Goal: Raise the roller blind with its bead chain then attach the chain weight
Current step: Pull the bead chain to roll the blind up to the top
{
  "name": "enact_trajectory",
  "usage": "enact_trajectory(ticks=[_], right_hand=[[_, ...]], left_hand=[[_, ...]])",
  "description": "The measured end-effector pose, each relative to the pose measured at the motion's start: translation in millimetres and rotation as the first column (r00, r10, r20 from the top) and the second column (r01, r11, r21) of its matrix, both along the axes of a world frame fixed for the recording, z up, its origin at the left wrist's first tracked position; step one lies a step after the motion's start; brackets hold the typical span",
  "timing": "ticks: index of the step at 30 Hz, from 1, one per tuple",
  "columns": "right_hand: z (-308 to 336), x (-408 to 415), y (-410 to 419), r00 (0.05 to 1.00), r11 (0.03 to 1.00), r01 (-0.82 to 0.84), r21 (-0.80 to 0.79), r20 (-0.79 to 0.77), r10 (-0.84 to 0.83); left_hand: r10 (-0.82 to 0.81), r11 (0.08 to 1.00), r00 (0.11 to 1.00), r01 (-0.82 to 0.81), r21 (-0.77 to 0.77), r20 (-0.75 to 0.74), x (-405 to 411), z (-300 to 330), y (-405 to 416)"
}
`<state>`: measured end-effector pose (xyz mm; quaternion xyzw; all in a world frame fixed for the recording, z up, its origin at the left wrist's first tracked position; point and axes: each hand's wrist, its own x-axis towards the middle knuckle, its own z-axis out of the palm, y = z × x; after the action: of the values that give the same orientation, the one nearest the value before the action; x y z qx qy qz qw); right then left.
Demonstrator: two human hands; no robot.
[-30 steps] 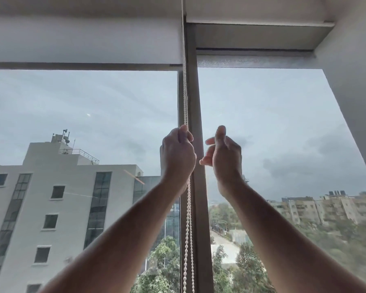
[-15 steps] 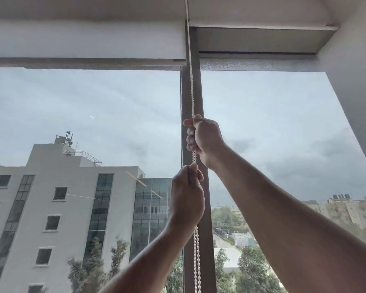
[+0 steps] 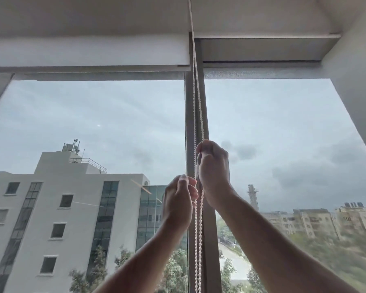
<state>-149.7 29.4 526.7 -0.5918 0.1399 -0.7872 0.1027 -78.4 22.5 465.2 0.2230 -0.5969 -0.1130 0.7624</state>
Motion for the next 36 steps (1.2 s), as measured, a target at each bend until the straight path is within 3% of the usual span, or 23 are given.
enact_trajectory(ticks=[6,10,14,16,20,23,27,32,36], right_hand=[[-36,1,-9,0.999,0.996,-0.001,-0.084,-0.043,-0.003],[-49,2,-17,0.997,0.994,0.046,-0.103,-0.052,-0.052],[-49,-4,-16,0.997,0.994,0.037,-0.104,-0.066,-0.044],[-48,-8,-15,0.992,0.997,0.014,-0.07,-0.121,-0.022],[-50,-23,-13,0.94,0.97,-0.222,0.1,-0.243,0.24],[-45,-34,-12,0.948,0.966,-0.206,0.156,-0.212,0.236],[-13,-38,-9,0.975,0.977,-0.178,0.119,-0.112,0.192],[36,-35,11,0.972,0.976,-0.142,0.167,-0.165,0.169],[60,-23,26,0.952,0.954,-0.209,0.216,-0.18,0.249]], left_hand=[[-0.063,0.998,0.998,0.062,-0.017,-0.023,-4,47,17],[-0.164,0.987,0.98,0.162,0.021,0.111,-18,78,33],[-0.287,0.956,0.958,0.286,0.056,0.013,-27,94,40],[-0.254,0.967,0.967,0.254,0.028,0.019,-29,94,38],[-0.041,0.998,0.998,0.042,-0.038,0.037,-27,91,36],[0.078,0.996,0.997,-0.076,-0.055,0.029,-24,90,34],[0.058,0.997,0.998,-0.057,-0.057,0.009,-18,88,34],[0.014,0.996,0.999,-0.011,-0.086,0.032,-15,72,37],[0.039,0.996,0.999,-0.037,-0.076,0.029,-18,46,34]])
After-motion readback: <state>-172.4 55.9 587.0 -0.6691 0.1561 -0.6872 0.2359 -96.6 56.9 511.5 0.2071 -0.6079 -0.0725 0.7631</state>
